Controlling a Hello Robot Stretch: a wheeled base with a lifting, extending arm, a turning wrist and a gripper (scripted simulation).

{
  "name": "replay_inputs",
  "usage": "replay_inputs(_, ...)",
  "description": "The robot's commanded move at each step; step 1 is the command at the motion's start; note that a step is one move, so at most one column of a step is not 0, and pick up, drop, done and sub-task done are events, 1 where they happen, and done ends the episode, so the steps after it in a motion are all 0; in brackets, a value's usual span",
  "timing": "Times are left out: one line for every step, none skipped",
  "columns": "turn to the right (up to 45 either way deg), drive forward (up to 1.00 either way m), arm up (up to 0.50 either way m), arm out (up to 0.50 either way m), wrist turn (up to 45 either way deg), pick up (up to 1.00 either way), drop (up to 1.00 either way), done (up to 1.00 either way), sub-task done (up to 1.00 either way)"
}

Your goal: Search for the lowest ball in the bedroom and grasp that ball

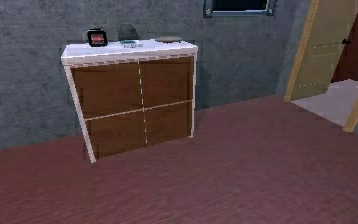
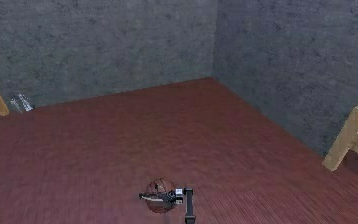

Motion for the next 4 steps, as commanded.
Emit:
replay_inputs(0.0, 0.00, 0.00, 0.00, 18.0, 0.00, 0.00, 0.00, 0.00)
replay_inputs(0.0, 0.00, -0.30, 0.00, 0.0, 0.00, 0.00, 0.00, 0.00)
replay_inputs(0.0, 0.00, 0.00, 0.00, 0.0, 1.00, 0.00, 0.00, 0.00)
replay_inputs(0.0, 0.00, 0.10, 0.00, 0.0, 0.00, 0.00, 0.00, 0.00)
